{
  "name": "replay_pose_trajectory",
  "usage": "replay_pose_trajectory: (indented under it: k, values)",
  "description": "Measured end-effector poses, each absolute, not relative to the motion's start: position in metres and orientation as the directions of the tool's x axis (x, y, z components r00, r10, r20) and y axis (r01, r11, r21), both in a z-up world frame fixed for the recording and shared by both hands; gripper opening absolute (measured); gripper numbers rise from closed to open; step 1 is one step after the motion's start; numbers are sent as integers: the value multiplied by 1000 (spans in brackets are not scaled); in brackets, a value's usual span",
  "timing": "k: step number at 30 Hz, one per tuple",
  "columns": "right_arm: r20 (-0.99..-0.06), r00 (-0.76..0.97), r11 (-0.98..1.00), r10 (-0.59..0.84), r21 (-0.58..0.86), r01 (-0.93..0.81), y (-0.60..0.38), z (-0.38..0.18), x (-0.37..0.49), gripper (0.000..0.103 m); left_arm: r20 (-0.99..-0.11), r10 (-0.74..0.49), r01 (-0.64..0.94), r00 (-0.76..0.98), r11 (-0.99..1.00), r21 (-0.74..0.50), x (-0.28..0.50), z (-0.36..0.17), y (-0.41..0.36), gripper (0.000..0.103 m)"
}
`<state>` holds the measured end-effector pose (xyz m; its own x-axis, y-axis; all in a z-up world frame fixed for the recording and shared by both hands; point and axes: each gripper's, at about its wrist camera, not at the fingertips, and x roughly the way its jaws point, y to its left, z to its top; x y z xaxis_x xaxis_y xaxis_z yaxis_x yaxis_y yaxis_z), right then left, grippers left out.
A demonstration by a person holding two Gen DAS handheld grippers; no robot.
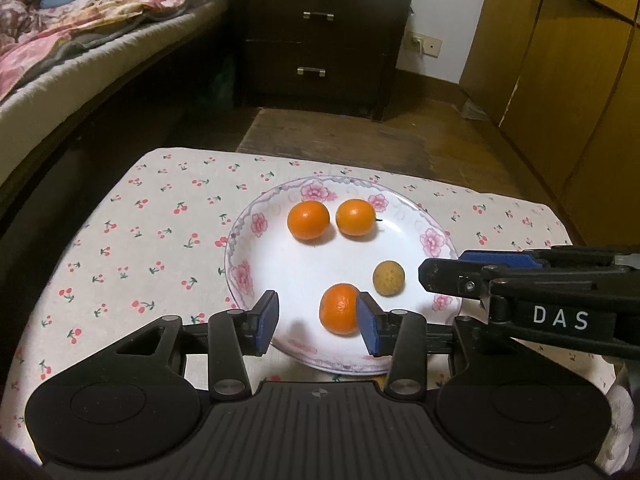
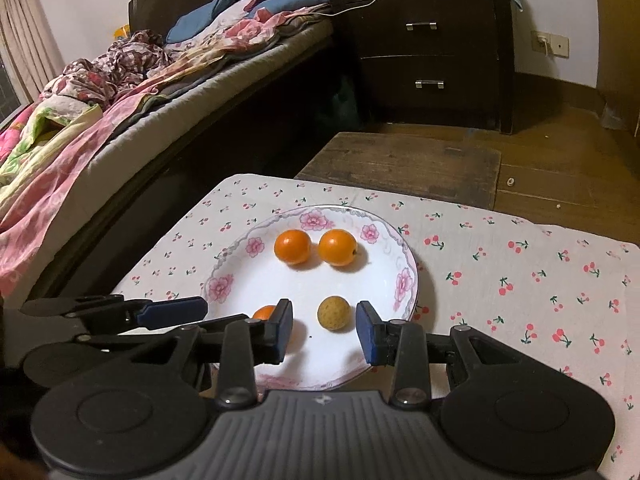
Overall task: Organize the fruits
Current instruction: 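Open both tools to release the fruits in the bowl, then withdraw both tools from the bowl toward the remaining fruits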
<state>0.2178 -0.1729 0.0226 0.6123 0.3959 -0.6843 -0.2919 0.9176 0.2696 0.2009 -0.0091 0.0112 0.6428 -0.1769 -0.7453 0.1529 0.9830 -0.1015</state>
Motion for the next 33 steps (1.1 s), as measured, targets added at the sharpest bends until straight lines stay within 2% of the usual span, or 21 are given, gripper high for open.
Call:
replay_pose_trajectory:
  k: [6,33]
  values:
    - [-686,613,919,392,262,-295,-175,26,206,43,-743,-181,161,644,982,-100,190,14,-7,56]
    - [-744,529,909,408,279,-308,-161,16,144,43,-787,-227,217,574,969,-121,107,8,0,60]
